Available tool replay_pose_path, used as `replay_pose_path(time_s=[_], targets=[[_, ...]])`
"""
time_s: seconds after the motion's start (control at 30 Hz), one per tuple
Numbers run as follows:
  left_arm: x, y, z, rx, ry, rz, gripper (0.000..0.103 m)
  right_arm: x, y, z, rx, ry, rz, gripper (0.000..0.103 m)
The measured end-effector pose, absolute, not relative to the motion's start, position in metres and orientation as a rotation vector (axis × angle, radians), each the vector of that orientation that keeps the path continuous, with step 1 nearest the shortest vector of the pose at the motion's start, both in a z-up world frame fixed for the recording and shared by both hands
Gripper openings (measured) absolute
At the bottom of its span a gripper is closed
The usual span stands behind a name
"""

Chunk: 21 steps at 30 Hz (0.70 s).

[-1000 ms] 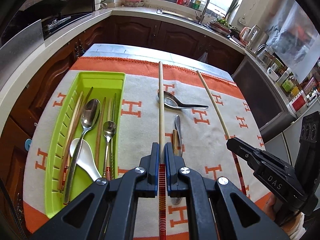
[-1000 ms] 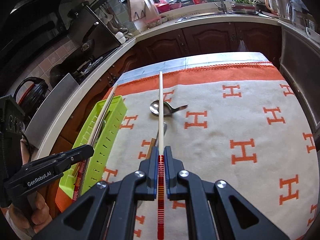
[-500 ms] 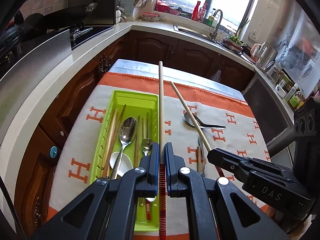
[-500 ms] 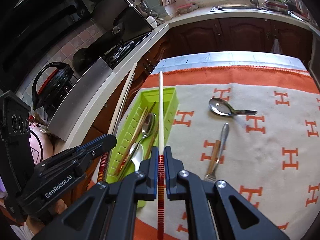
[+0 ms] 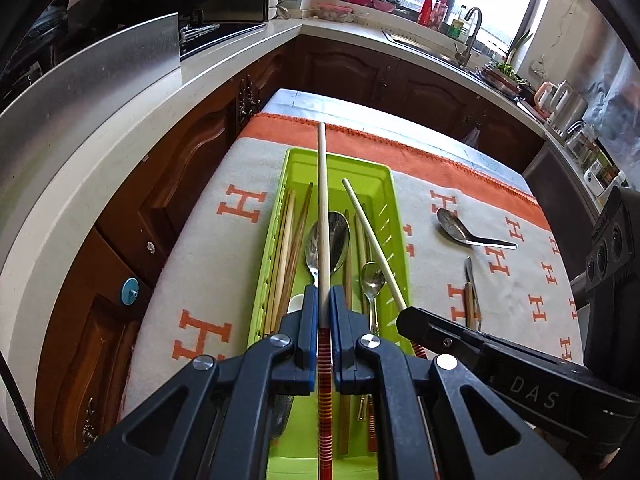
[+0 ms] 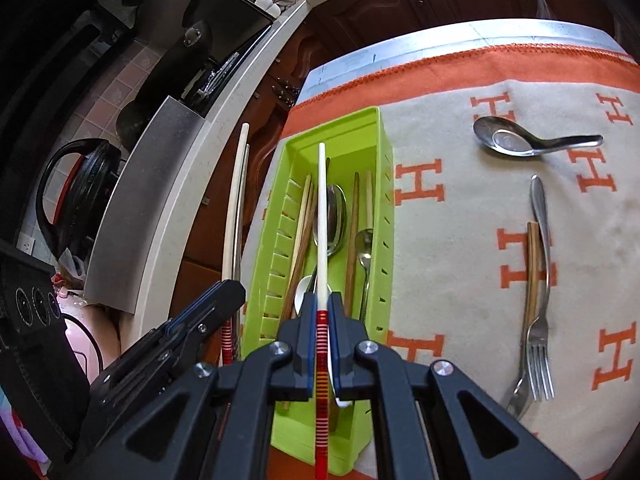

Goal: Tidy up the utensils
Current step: 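Carry both chopsticks over the green tray with both tools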

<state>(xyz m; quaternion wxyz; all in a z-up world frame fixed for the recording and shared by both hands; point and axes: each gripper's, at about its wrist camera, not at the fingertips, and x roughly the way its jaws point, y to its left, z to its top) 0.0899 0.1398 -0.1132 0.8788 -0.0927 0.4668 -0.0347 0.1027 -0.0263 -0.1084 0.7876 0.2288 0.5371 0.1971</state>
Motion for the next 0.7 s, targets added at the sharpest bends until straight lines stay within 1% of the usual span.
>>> replay_pose_path(time_s=[0.37, 0.7], targets=[[0.097, 0.144, -0.138, -0.198, 1.030, -0.084, 0.003, 0.104, -0.012, -0.136, 0.521, 1.238, 0.401, 0.006], [0.103, 0.145, -0.147, -0.205, 1.062, -0.080, 0.004, 0.107, -0.008, -0.140, 0.500, 1.263, 0.420, 0.007]])
